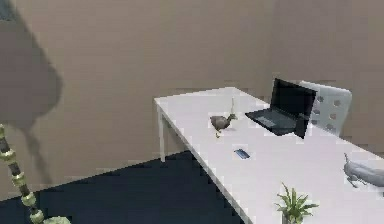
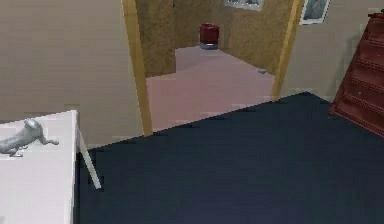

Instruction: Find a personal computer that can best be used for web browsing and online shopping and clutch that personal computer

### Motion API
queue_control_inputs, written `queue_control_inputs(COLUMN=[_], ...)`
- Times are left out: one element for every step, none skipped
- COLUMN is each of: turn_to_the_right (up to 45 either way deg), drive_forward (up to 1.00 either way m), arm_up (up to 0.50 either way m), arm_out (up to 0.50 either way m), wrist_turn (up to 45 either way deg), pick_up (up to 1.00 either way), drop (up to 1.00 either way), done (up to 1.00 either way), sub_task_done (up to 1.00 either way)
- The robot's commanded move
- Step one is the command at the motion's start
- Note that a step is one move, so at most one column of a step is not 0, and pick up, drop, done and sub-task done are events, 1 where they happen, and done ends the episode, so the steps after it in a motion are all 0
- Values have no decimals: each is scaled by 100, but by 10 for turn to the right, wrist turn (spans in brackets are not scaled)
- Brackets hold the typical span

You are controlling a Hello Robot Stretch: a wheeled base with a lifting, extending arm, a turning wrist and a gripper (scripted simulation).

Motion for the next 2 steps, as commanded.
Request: queue_control_inputs(turn_to_the_right=[0, -450], drive_forward=[30, 0], arm_up=[0, 0], arm_out=[0, 0], wrist_turn=[0, 0], pick_up=[0, 0], drop=[0, 0], done=[0, 0], sub_task_done=[0, 0])
